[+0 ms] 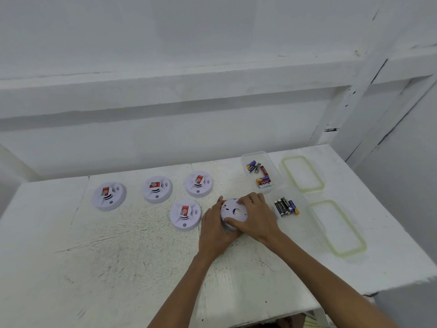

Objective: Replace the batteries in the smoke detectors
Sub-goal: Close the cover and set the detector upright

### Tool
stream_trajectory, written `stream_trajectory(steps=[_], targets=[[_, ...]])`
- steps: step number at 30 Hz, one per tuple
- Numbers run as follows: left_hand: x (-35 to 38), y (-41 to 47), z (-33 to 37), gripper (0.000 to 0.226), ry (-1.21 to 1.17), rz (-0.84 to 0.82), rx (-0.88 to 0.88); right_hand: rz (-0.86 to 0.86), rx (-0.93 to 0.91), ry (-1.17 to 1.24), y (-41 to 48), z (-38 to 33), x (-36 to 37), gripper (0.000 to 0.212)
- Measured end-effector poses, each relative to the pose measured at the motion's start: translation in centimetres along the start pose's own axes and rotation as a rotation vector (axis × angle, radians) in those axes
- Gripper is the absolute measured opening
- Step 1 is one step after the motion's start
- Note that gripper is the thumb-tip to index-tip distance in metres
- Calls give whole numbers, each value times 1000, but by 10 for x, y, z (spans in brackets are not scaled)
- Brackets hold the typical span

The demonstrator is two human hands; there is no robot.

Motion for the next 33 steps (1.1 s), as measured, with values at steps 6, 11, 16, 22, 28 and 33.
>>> stream_trajectory(steps=[6, 11, 16, 22, 28, 33], targets=[[3, 2, -6, 92, -3, 35, 5, -127, -118, 4, 11, -3, 2, 75], [6, 1, -3, 92, 13, 10, -11, -142, -150, -20, 12, -1, -1, 74], [12, 1, -9, 91, 11, -43, -39, -241, -202, -94, 18, 0, -2, 79], [8, 1, -6, 93, -13, -54, -37, -295, -224, -38, 16, -1, 1, 73], [5, 1, -5, 96, -4, -1, -20, -208, -186, -60, 16, -7, 2, 75], [6, 1, -5, 96, -11, -2, -32, -192, -214, -128, 16, -8, 6, 76]])
Point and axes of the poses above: each hand's wrist, its own y-axis towards the middle knuckle, its own x-axis out of the palm, z = x × y, the point moved 4 cm from there along y, towards the middle knuckle, and after that the axes turned 8 degrees about y, right-handed, at the moved point
